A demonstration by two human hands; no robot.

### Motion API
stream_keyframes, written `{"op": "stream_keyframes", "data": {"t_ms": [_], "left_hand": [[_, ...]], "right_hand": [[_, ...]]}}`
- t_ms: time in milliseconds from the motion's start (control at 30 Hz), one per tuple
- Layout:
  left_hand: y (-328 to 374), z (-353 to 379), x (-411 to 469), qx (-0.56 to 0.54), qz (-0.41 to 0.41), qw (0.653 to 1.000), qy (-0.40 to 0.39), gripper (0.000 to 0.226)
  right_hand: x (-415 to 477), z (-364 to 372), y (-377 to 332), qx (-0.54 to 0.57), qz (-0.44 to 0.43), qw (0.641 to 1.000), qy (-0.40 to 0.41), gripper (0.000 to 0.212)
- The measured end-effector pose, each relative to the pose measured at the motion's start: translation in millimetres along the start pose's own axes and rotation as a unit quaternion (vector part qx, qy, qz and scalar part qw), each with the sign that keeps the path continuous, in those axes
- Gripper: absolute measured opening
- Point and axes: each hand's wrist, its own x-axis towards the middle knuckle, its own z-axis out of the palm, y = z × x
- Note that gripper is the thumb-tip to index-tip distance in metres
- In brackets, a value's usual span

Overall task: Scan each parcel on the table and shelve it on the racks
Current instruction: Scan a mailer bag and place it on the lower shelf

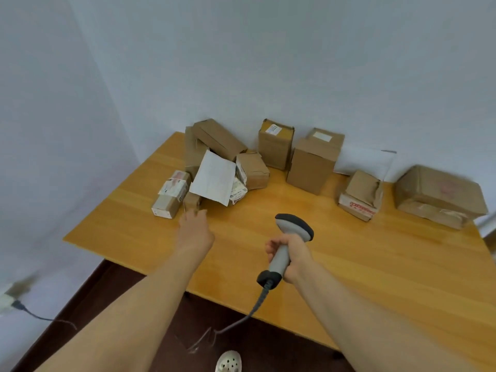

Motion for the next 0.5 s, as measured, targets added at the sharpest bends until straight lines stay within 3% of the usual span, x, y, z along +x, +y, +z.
{"op": "stream_keyframes", "data": {"t_ms": [133,267,500], "left_hand": [[4.0,6.7,72.5,0.136,0.072,0.988,0.030,0.073],[9.5,19.7,117.1,0.244,0.119,0.962,0.016,0.080],[21.7,32.5,155.4,0.296,0.122,0.947,-0.019,0.083]], "right_hand": [[33.9,28.1,-18.5,0.001,0.015,1.000,-0.002,0.003],[59.1,38.5,-27.6,0.012,0.032,0.999,0.002,0.010],[94.0,49.1,-34.0,0.012,0.061,0.998,0.001,0.008]]}}
